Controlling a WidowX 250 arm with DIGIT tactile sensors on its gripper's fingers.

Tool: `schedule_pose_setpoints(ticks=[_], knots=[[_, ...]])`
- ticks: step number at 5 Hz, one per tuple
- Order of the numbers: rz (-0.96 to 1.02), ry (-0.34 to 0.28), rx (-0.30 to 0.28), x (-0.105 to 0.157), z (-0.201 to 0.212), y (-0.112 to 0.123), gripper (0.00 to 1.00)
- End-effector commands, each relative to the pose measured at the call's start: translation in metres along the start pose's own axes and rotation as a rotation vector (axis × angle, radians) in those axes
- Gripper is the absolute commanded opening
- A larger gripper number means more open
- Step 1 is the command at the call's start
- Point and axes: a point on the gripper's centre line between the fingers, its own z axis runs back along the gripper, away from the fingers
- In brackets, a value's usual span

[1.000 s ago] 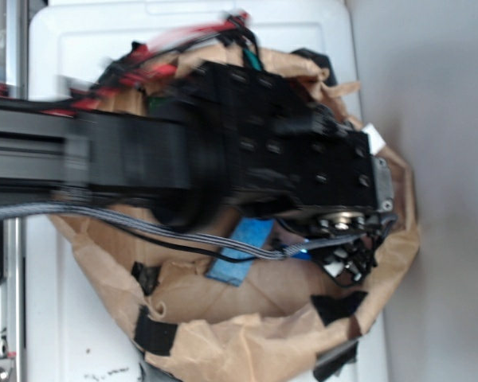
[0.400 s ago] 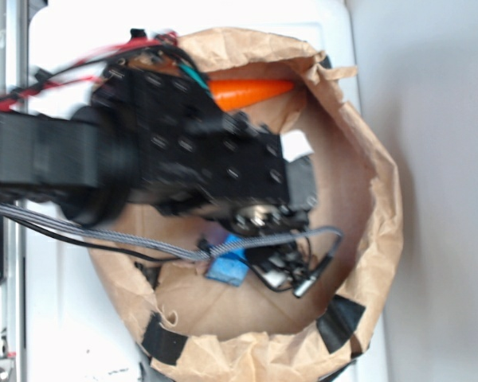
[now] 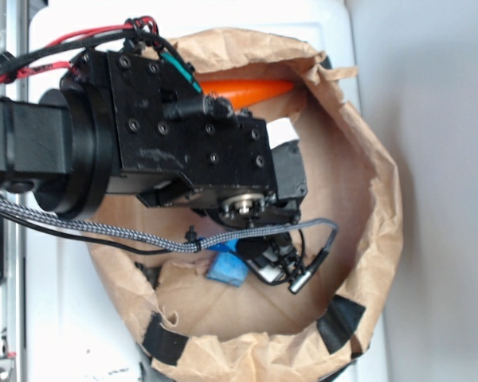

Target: Grab the blue sponge.

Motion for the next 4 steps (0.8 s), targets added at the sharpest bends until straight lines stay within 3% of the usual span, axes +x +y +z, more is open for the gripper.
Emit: schedule_pose_setpoints(ticks=[1, 3, 4], knots=[[-0.011, -0.029, -0.067, -0.009, -0.039, 0.004, 0.0], [0.043, -0.075, -0.129, 0.0, 0.035, 0.008, 0.0], [0.13, -0.147, -0.114, 0.009, 0.082, 0.023, 0.0]])
